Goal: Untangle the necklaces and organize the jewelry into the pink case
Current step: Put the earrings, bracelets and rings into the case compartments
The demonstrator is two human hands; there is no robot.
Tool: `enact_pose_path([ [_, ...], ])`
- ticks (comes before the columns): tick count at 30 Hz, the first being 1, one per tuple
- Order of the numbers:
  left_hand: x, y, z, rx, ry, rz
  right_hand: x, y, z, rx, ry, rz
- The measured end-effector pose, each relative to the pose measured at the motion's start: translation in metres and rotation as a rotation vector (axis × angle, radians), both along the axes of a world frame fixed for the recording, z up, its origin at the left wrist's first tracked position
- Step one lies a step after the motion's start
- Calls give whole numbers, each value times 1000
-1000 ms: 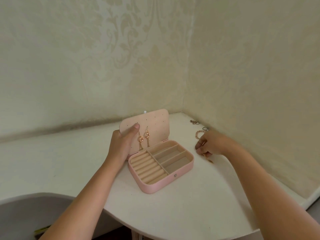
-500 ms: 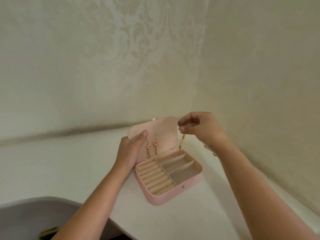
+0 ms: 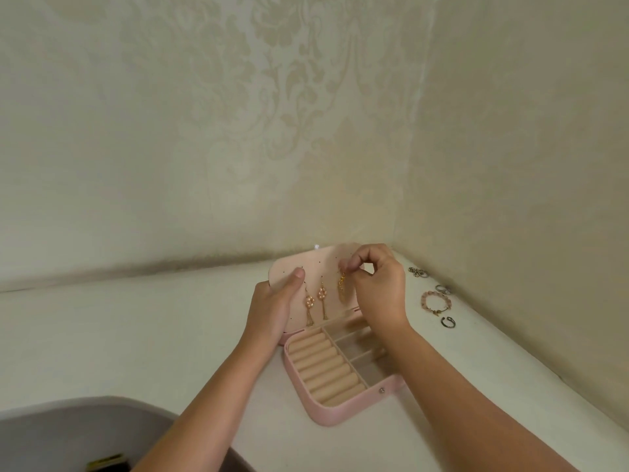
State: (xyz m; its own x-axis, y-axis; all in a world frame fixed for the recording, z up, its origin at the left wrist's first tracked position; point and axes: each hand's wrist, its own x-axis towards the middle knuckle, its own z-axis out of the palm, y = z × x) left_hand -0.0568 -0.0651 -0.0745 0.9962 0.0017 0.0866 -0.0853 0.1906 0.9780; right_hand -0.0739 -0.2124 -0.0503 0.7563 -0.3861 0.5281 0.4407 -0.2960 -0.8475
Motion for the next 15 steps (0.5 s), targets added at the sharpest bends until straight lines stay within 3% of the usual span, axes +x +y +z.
enact_pose_path([
  [15,-7,2,7,33,41,-10,7,6,-8,-98,-98,-20],
])
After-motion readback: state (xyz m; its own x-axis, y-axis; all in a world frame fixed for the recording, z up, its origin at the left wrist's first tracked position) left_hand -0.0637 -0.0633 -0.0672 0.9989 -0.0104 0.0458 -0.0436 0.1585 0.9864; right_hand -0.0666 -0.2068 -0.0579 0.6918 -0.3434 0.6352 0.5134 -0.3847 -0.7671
